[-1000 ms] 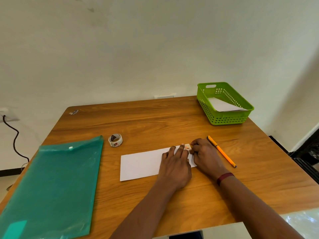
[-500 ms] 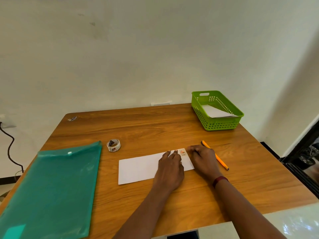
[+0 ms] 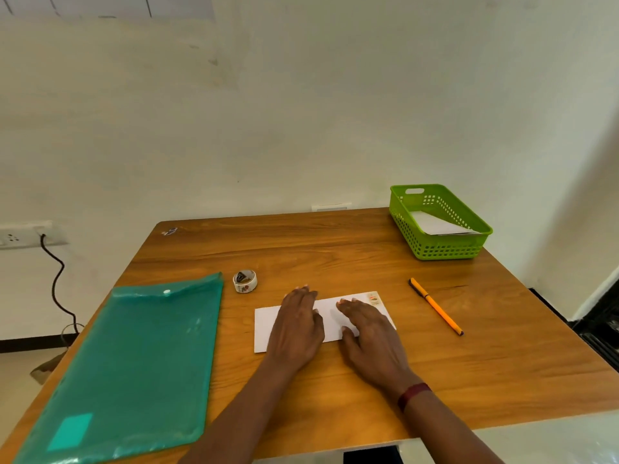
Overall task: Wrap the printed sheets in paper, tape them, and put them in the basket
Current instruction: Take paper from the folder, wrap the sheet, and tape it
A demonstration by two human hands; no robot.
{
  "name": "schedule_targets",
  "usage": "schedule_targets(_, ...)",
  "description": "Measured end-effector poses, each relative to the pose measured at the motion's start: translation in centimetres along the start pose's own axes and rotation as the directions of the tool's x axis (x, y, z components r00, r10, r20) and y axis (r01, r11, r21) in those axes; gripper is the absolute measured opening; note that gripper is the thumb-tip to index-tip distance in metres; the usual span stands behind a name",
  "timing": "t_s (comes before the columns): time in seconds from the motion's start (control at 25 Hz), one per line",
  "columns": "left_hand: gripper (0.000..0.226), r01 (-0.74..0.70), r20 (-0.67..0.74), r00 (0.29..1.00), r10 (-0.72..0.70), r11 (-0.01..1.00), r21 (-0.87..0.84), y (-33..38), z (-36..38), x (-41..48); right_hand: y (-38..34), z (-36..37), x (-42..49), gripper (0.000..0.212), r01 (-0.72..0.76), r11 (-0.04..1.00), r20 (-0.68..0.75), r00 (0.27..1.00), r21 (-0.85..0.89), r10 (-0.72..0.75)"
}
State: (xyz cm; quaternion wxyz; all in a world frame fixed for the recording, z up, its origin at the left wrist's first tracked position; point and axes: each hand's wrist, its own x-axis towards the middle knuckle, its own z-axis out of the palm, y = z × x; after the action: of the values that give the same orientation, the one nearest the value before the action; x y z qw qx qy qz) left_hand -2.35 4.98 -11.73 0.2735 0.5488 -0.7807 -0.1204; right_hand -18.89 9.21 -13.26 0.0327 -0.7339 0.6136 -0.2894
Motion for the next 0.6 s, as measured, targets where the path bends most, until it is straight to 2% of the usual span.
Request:
schedule_targets(0.16,0.049,0.07,0.034,0.997,-0.075,0.989,0.133,-3.3,-2.1,-0.6,-3.6,2.1,0.2,0.049,-0.034,0.999,0.077,0.996,-0.009,0.034)
schedule_targets(0.24,0.051,0.093,0.069,0.992,-0.107,0.98,0.177,-4.5,-2.6,-1.0,-4.7,3.0,0.2,0.048,-0.048,0.997,0.064,0.997,-0.067,0.052)
schedule_targets(0.36,0.052,0.1,0.093,0.988,-0.12,0.975,0.2,-5.6,-3.0,-1.7,-5.6,3.6,0.3,0.049,0.007,0.989,0.058,0.998,-0.148,0.001)
schedule_targets(0.48,0.048,0.104,0.093,0.988,-0.127,0.97,0.22,-6.0,-3.2,-2.0,-5.8,3.5,0.7,0.059,0.051,0.983,0.171,0.985,-0.177,-0.02)
schedule_targets(0.6,0.041,0.125,0.057,0.987,-0.148,0.947,0.297,-5.5,-3.7,-1.7,-5.5,3.6,1.0,0.063,0.031,0.983,0.253,0.967,-0.179,0.015)
